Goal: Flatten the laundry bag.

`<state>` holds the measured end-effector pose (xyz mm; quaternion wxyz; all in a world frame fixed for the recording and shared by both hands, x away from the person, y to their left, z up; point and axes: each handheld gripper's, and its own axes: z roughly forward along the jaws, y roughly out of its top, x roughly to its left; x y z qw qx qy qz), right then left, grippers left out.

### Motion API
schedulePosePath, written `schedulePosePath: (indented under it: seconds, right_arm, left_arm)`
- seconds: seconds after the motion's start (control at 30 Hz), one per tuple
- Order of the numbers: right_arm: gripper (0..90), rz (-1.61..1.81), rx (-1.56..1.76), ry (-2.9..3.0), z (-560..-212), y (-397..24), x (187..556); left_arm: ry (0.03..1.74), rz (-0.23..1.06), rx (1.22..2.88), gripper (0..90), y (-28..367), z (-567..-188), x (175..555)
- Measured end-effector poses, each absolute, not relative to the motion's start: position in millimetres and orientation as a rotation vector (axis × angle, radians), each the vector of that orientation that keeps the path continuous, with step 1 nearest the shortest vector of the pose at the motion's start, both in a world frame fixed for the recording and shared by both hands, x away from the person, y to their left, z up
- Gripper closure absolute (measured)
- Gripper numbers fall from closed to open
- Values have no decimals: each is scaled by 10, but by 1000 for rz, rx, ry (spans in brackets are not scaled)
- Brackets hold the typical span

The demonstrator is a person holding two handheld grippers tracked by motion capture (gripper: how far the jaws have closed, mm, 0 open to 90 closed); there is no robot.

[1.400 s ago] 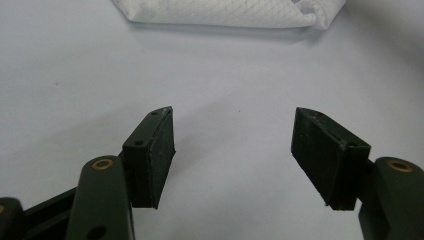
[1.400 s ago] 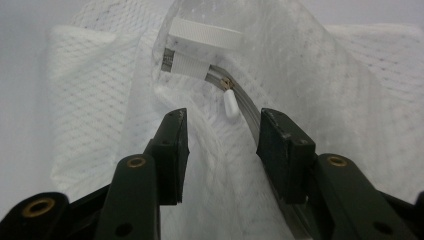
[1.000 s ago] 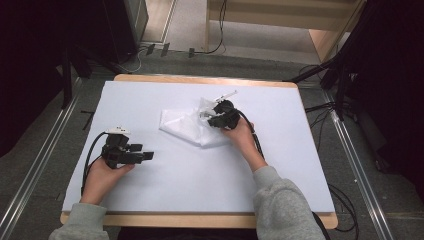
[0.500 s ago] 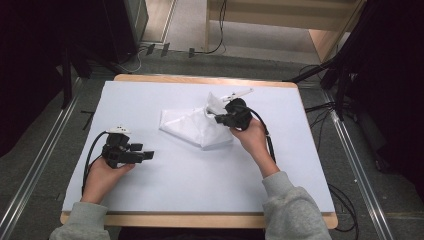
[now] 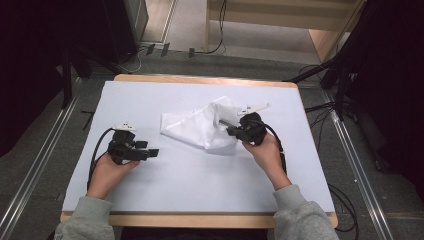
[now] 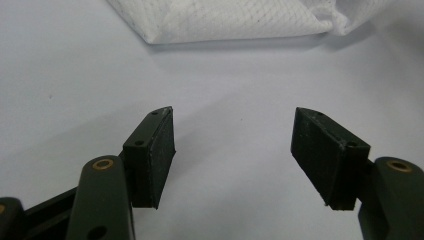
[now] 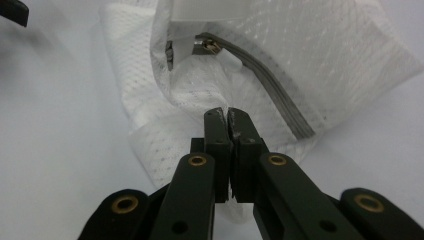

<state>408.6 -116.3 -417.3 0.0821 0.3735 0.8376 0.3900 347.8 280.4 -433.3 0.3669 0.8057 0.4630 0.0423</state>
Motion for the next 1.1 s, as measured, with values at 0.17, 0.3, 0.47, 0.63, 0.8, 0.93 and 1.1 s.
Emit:
schedulePosePath:
  seconds: [0.17,0.3,0.47,0.63,0.8,0.93,1.1]
  right_arm:
    - [897,1146,1158,2523,-4283,-1256,3970]
    - [897,1164,1197,2532,-4343,-1344,3931]
    - [892,1151,1223,2538,-4419,-1443,3865]
    - [859,1135,1252,2536,-4476,-1546,3813]
    - [808,1169,1285,2493,-4446,-1698,3746]
    - [758,1185,1309,2455,-4362,-1814,3645]
    - [736,1190,1313,2415,-4206,-1942,3537]
  left_arm:
    - [1175,99,2078,348,2754,-4342,3540]
    - [1167,95,2080,348,2727,-4343,3575]
    - [1157,91,2087,348,2696,-4347,3611]
    - [1144,86,2094,348,2643,-4346,3655]
    - [1127,85,2109,348,2599,-4345,3699]
    - [1126,84,2107,348,2586,-4343,3722]
    - [1126,83,2100,348,2591,-4331,3727]
